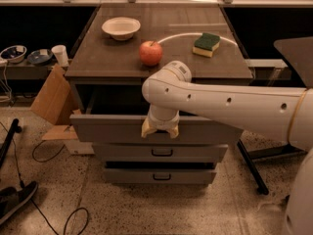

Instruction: Open top drawer

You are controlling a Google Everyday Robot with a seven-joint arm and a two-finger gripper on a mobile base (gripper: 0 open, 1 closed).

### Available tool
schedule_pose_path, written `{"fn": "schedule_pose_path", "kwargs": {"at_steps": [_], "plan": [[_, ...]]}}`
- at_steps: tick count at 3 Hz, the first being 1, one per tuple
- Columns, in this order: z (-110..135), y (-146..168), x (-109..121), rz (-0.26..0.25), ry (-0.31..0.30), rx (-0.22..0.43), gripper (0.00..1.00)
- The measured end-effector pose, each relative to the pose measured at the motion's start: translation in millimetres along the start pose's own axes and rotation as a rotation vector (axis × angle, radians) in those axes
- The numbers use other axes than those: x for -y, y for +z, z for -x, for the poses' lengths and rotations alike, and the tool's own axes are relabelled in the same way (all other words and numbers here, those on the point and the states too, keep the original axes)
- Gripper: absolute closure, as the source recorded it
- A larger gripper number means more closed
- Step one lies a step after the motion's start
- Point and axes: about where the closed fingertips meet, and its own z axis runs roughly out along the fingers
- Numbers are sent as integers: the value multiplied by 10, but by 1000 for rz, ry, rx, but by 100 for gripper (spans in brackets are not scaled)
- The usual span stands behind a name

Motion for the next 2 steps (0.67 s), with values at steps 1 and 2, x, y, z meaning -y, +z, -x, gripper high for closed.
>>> {"fn": "schedule_pose_path", "kwargs": {"at_steps": [1,2], "plan": [[56,-75,-7,-16,21,-29,100],[206,-49,-73,-10,26,-23,100]]}}
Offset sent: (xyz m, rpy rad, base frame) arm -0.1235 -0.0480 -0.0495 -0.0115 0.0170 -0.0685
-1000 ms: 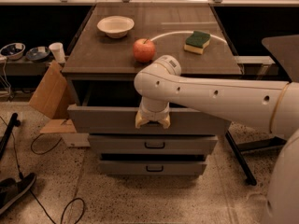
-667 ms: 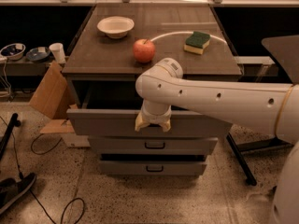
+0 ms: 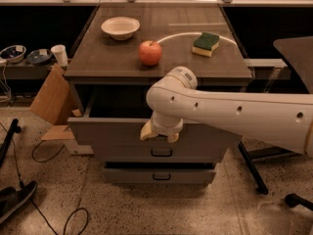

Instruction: Open top drawer

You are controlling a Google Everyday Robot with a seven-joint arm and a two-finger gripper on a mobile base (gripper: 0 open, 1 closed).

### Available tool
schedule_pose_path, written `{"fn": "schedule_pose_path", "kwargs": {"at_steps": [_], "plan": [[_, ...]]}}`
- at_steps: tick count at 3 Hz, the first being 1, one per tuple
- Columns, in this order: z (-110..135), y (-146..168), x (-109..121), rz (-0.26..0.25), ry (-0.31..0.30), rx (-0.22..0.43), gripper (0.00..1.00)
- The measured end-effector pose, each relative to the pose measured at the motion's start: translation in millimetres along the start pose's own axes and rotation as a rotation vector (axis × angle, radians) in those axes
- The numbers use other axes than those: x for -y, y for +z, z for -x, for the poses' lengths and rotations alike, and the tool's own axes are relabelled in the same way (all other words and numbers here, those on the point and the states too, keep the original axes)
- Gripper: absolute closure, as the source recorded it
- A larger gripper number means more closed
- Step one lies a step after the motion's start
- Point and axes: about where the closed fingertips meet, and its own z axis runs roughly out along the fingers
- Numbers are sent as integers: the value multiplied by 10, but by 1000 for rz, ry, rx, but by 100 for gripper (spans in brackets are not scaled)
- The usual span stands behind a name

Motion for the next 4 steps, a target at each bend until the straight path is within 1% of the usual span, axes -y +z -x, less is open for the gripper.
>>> {"fn": "schedule_pose_path", "kwargs": {"at_steps": [2,4], "plan": [[1,-12,1,1,-2,1,100],[98,-43,45,19,-15,-9,100]]}}
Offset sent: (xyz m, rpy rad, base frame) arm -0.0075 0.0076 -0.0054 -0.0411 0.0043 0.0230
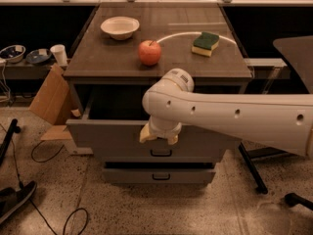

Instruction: Open top drawer

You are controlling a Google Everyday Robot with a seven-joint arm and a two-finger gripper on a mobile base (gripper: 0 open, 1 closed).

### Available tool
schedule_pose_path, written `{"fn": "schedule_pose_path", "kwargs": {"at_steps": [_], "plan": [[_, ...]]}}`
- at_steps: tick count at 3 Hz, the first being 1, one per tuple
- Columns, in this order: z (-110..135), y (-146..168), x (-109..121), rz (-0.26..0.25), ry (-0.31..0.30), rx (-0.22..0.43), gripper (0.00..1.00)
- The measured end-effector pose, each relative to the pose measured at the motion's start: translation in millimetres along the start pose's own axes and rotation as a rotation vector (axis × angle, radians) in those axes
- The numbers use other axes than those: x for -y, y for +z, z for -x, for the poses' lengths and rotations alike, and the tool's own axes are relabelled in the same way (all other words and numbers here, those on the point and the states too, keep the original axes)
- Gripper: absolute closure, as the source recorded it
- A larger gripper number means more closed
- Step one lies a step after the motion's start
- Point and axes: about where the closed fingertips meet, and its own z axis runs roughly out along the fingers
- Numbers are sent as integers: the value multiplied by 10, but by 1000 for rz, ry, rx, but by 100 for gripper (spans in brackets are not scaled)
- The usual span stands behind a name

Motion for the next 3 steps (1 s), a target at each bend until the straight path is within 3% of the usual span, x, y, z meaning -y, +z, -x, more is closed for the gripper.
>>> {"fn": "schedule_pose_path", "kwargs": {"at_steps": [3], "plan": [[156,-26,75,13,-16,-27,100]]}}
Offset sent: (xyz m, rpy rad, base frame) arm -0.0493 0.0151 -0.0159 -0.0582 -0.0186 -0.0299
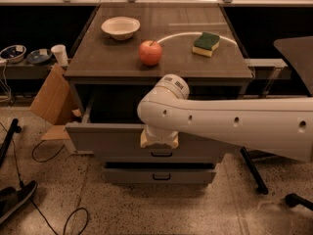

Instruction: Open top drawer

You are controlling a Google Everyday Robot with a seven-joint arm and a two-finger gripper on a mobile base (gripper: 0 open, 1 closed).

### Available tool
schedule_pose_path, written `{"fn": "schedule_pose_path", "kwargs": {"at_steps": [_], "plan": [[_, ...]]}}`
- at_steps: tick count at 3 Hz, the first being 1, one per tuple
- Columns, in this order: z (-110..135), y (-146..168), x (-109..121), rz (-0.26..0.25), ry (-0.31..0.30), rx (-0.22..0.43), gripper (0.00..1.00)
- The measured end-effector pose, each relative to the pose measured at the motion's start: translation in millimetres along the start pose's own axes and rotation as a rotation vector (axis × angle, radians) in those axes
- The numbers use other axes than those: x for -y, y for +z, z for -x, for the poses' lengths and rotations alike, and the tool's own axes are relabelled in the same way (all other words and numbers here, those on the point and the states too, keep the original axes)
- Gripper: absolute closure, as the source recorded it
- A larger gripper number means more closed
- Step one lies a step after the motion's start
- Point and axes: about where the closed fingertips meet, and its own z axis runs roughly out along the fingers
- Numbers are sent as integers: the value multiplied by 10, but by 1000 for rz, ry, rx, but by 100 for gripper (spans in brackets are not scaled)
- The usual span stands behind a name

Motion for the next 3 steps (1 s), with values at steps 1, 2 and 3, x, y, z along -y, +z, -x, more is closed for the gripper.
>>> {"fn": "schedule_pose_path", "kwargs": {"at_steps": [1,2,3], "plan": [[92,6,-3,7,10,6,100],[93,1,-3,7,10,6,100],[173,-16,-16,13,19,11,100]]}}
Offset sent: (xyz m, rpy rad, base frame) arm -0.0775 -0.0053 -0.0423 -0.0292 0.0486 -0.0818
